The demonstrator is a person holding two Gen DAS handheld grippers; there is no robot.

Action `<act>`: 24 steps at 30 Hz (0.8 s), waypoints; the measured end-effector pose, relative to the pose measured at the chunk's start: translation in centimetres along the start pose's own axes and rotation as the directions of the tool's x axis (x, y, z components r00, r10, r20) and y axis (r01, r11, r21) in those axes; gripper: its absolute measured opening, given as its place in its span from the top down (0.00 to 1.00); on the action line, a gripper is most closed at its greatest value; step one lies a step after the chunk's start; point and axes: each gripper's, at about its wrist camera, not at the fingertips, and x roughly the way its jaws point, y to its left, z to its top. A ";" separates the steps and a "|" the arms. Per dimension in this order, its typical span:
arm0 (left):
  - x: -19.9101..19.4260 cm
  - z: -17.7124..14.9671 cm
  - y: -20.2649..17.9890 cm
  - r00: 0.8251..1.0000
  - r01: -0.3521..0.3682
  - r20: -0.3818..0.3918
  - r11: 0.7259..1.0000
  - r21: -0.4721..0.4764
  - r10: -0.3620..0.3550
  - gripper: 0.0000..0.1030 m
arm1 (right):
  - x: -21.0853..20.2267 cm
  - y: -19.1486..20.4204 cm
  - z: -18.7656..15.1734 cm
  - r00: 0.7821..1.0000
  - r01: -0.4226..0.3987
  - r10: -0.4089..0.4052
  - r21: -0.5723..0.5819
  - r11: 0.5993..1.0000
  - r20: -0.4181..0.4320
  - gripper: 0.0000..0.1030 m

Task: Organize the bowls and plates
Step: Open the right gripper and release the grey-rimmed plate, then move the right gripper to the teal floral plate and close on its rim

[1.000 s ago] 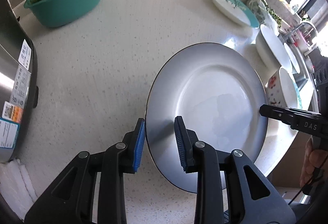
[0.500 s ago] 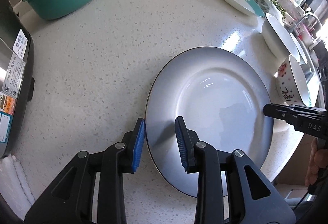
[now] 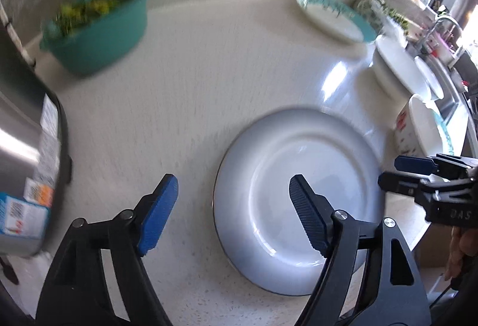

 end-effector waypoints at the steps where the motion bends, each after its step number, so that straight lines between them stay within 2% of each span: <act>1: -0.6 0.6 -0.3 1.000 0.003 0.012 1.000 0.003 -0.003 0.13 | -0.9 0.2 0.2 1.000 -0.006 0.006 -0.001 1.000 0.016 0.34; 2: -1.0 1.1 -0.6 1.000 0.009 0.024 1.000 0.001 -0.009 0.01 | -1.6 0.2 0.3 1.000 -0.013 0.013 -0.001 1.000 0.027 0.33; 7: -3.2 3.2 -3.2 0.997 -0.009 0.077 1.000 0.017 0.007 0.00 | -5.7 -0.9 0.5 0.988 -0.111 0.109 0.020 0.994 0.108 0.30; 12: -5.1 4.3 -7.6 0.993 -0.012 0.119 1.000 0.025 0.009 0.00 | -10.3 -5.4 0.4 0.962 -0.185 0.172 0.041 0.982 0.211 0.30; 15: -6.1 4.9 -12.2 0.987 0.020 0.157 0.999 0.049 -0.028 0.00 | -14.1 -11.2 -0.5 0.936 -0.232 0.212 0.040 0.972 0.281 0.30; 19: -7.0 4.9 -21.5 0.978 0.050 0.198 0.996 0.077 -0.065 0.00 | -18.6 -21.0 -2.7 0.912 -0.238 0.214 0.026 0.971 0.351 0.26; 22: -6.6 4.0 -29.1 0.984 0.047 0.168 0.995 0.091 -0.062 0.00 | -20.2 -30.0 -4.4 0.916 -0.255 0.224 0.052 0.966 0.331 0.26; 24: -5.6 2.8 -33.9 0.990 0.062 0.121 0.992 0.109 -0.076 0.00 | -20.3 -34.5 -4.9 0.924 -0.261 0.227 0.075 0.962 0.308 0.26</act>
